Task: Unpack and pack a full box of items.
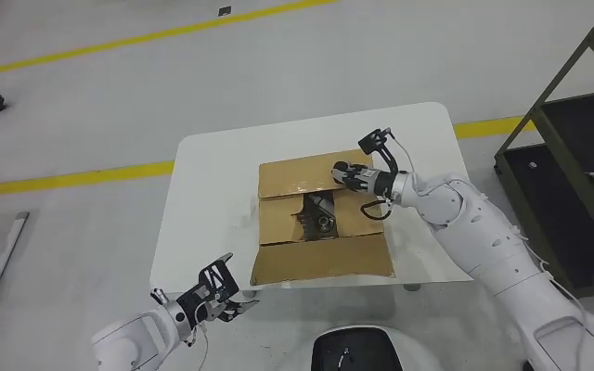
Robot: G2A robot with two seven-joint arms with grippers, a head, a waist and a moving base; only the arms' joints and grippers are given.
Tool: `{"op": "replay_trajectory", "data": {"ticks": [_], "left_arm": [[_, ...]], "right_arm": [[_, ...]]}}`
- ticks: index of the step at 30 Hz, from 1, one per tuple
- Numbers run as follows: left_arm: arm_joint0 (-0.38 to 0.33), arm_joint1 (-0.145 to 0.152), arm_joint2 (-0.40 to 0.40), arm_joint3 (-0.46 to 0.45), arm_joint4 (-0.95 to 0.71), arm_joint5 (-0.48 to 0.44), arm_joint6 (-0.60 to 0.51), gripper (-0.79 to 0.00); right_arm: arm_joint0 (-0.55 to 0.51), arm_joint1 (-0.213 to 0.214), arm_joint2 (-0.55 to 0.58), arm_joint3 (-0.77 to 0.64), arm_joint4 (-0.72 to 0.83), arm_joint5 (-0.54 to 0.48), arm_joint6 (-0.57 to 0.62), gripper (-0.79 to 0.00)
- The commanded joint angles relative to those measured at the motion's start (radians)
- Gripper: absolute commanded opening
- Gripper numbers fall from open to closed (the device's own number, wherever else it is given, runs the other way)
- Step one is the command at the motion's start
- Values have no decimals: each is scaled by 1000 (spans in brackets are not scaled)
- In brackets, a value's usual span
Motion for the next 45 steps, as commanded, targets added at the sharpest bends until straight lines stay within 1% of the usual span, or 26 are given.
{"op": "replay_trajectory", "data": {"ticks": [1, 9, 16, 19, 23, 27, 30, 34, 37, 41, 45], "left_arm": [[-9, 0, 19, 9, 27, 20, 26, 0], [-47, 3, 47, -10, 66, 73, 83, 0], [-116, 4, 69, -10, 50, 100, 78, 0], [-146, 6, 81, -16, 68, 108, 73, 0], [-193, 5, 112, -15, 70, 135, 57, 0], [-271, 2, 177, 5, 85, 163, 24, 0], [-349, -4, 245, 35, 91, 183, -4, 0], [-450, -14, 337, 101, 121, 223, -37, 0], [-514, -25, 402, 158, 138, 270, -46, 0], [-578, -37, 458, 226, 139, 319, -73, 0], [-611, -45, 490, 274, 147, 355, -104, 0]], "right_arm": [[0, -1, -3, 1, 1, -1, 3, -785], [0, -5, -16, -1, 13, -1, 13, -785], [1, -7, -21, -9, 19, 3, 28, -785], [1, -6, -15, -15, 19, 4, 27, -785], [-5, 3, 28, -48, 9, 12, -23, -785], [-22, 20, 95, -109, -4, 29, -54, -785], [-39, 33, 144, -165, -27, 46, -55, -785], [-85, 48, 204, -246, -56, 87, -85, -785], [-134, 57, 243, -312, -57, 109, -100, -785], [-186, 68, 271, -376, -92, 128, -80, -785], [-214, 71, 271, -393, -106, 138, -78, -785]]}}
